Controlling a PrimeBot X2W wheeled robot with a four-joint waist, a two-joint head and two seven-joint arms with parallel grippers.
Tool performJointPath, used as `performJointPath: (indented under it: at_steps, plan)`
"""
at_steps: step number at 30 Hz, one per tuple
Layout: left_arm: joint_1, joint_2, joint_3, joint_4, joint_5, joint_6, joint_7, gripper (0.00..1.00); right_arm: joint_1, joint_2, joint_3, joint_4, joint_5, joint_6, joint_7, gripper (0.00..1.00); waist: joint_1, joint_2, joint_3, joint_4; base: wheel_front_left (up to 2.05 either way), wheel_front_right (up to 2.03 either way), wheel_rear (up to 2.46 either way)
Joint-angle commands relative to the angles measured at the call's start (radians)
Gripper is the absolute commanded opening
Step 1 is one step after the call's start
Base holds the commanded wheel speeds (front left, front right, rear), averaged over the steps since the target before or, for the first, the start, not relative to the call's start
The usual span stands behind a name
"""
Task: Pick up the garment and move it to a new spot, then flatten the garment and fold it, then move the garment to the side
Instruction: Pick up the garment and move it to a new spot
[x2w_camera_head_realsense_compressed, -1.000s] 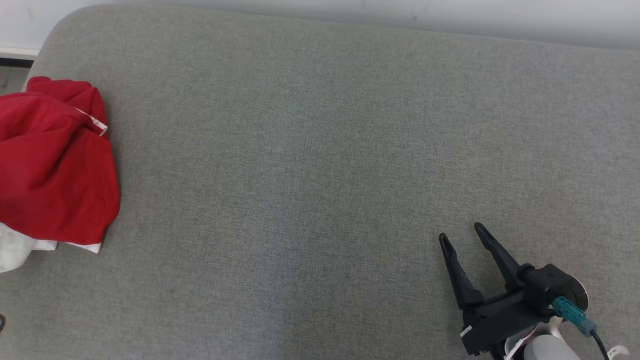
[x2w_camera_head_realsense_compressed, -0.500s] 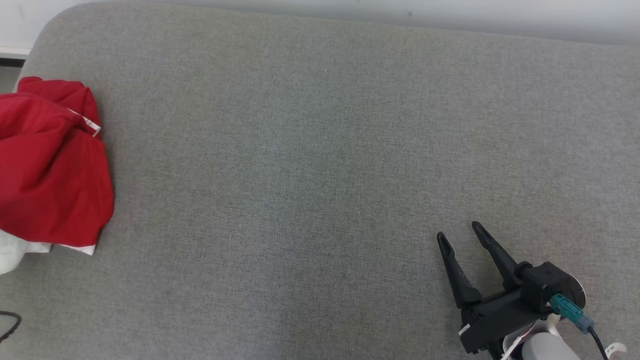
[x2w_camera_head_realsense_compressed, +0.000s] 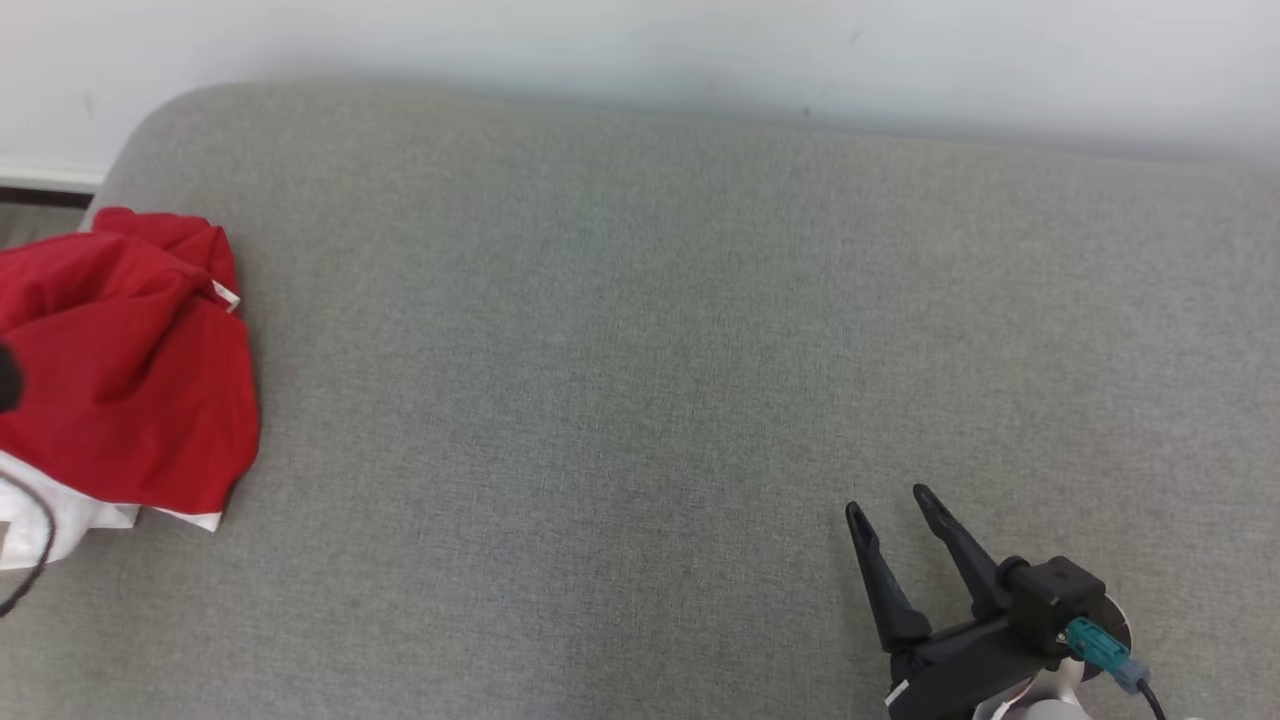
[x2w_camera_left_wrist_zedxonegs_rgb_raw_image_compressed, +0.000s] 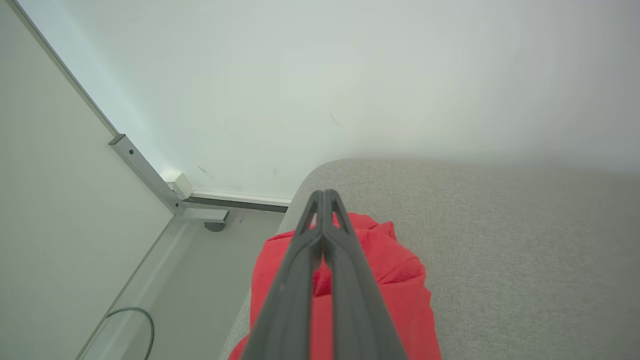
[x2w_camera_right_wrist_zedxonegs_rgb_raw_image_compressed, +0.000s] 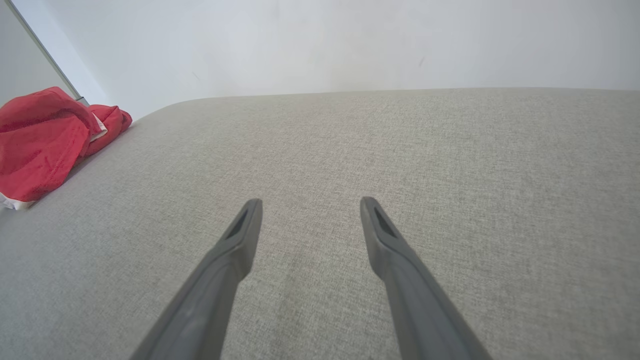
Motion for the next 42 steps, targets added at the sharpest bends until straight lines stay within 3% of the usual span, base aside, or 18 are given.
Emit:
performJointPath:
  at_steps: [1, 2, 8, 12, 17, 22, 27, 33, 38, 42]
  plan:
    - [-0.013, -0.010, -0.025, -0.030, -0.012, -0.001, -0.009, 0.47, 0.006, 0.009, 0.002, -0.002, 0.004, -0.002, 0.000, 1.00, 0.0001, 0.0000, -0.029, -0.004, 0.00, 0.00, 0.00]
    - [-0.024, -0.020, -0.037, -0.053, -0.014, -0.001, -0.022, 1.00, 0.007, 0.013, -0.001, -0.002, 0.002, -0.002, 0.000, 1.00, 0.0001, 0.0000, -0.038, -0.006, 0.00, 0.00, 0.00]
    - [0.007, -0.097, -0.078, -0.088, 0.003, 0.007, -0.121, 1.00, 0.026, 0.040, -0.022, -0.008, -0.016, -0.002, 0.000, 1.00, 0.0001, 0.0000, -0.081, -0.031, 0.00, 0.00, 0.00]
    - [0.060, -0.178, -0.080, -0.064, 0.006, 0.075, -0.224, 1.00, 0.032, 0.055, -0.047, -0.017, -0.033, -0.002, 0.000, 1.00, 0.0001, 0.0000, -0.099, -0.066, 0.00, 0.00, 0.00]
    - [0.170, -0.249, -0.089, -0.023, 0.022, 0.112, -0.323, 1.00, 0.040, 0.075, -0.087, -0.034, -0.061, -0.002, 0.000, 1.00, 0.0001, 0.0000, -0.116, -0.121, 0.00, 0.00, 0.00]
    - [0.322, -0.294, -0.048, 0.001, 0.006, 0.137, -0.351, 1.00, 0.063, 0.089, -0.117, -0.033, -0.088, -0.002, 0.000, 1.00, 0.0001, 0.0000, -0.149, -0.171, 0.00, 0.00, 0.00]
    - [0.507, -0.328, 0.061, -0.113, 0.079, 0.171, -0.352, 1.00, 0.082, 0.101, -0.136, -0.036, -0.109, -0.002, 0.000, 1.00, 0.0001, 0.0000, -0.175, -0.216, 0.00, 0.00, 0.00]
    - [0.739, -0.420, 0.236, -0.291, 0.192, 0.199, -0.353, 1.00, 0.091, 0.111, -0.148, -0.035, -0.117, -0.002, 0.000, 1.00, 0.0001, 0.0000, -0.192, -0.257, 0.00, 0.00, 0.00]
    - [0.875, -0.500, 0.335, -0.417, 0.324, 0.198, -0.353, 1.00, 0.099, 0.116, -0.153, -0.032, -0.117, -0.002, 0.000, 1.00, 0.0001, 0.0000, -0.203, -0.270, 0.00, 0.00, 0.00]
    - [0.945, -0.547, 0.378, -0.484, 0.404, 0.170, -0.353, 1.00, 0.111, 0.120, -0.157, -0.027, -0.117, -0.002, 0.000, 1.00, 0.0001, 0.0000, -0.207, -0.271, 0.00, 0.00, 0.00]
